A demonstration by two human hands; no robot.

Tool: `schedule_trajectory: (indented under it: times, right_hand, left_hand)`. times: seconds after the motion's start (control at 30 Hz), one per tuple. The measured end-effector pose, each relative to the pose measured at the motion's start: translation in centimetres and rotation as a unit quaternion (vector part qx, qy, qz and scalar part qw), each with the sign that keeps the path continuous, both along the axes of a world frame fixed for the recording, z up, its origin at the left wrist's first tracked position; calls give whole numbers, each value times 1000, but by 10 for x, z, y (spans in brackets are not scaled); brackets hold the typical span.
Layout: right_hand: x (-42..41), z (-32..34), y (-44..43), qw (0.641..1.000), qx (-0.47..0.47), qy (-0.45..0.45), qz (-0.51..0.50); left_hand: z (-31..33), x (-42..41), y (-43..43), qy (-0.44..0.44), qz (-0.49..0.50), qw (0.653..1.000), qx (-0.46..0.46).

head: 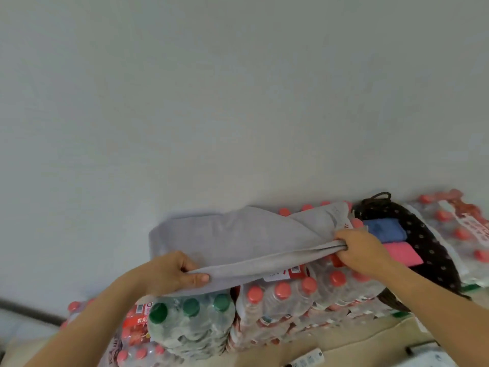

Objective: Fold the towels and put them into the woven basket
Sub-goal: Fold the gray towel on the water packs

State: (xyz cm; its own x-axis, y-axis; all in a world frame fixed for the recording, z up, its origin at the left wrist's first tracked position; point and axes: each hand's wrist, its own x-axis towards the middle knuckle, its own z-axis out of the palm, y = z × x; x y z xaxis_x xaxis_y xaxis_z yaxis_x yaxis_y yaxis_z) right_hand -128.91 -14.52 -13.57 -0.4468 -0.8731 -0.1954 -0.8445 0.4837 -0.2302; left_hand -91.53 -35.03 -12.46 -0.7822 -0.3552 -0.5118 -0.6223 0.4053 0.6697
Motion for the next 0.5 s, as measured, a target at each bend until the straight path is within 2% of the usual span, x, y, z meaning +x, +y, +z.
schedule_trajectory:
  times: [0.1, 0.2, 0.3, 0.4, 0.43, 0.5]
  right_hand:
    - [-8, 2, 9, 996, 82, 2, 23]
    - [-13, 8, 19, 986, 153, -33, 50]
    - [-11, 32, 20, 957, 247, -147, 30]
    - [-17, 60, 22, 913, 302, -271, -47]
    - [-23, 63, 22, 914, 282, -285, -67]
    - [-37, 62, 18, 944, 178, -262, -90]
  left_hand:
    - [-9, -5, 8, -24, -32, 999, 10]
    - [-9, -13, 21, -114, -75, 991, -12]
    - [0, -24, 36, -177, -124, 974, 67]
    - [4, -49, 46, -86, -66, 994, -20]
    - [2, -61, 46, -41, -35, 997, -63]
    - [3, -91, 50, 29, 6, 989, -143]
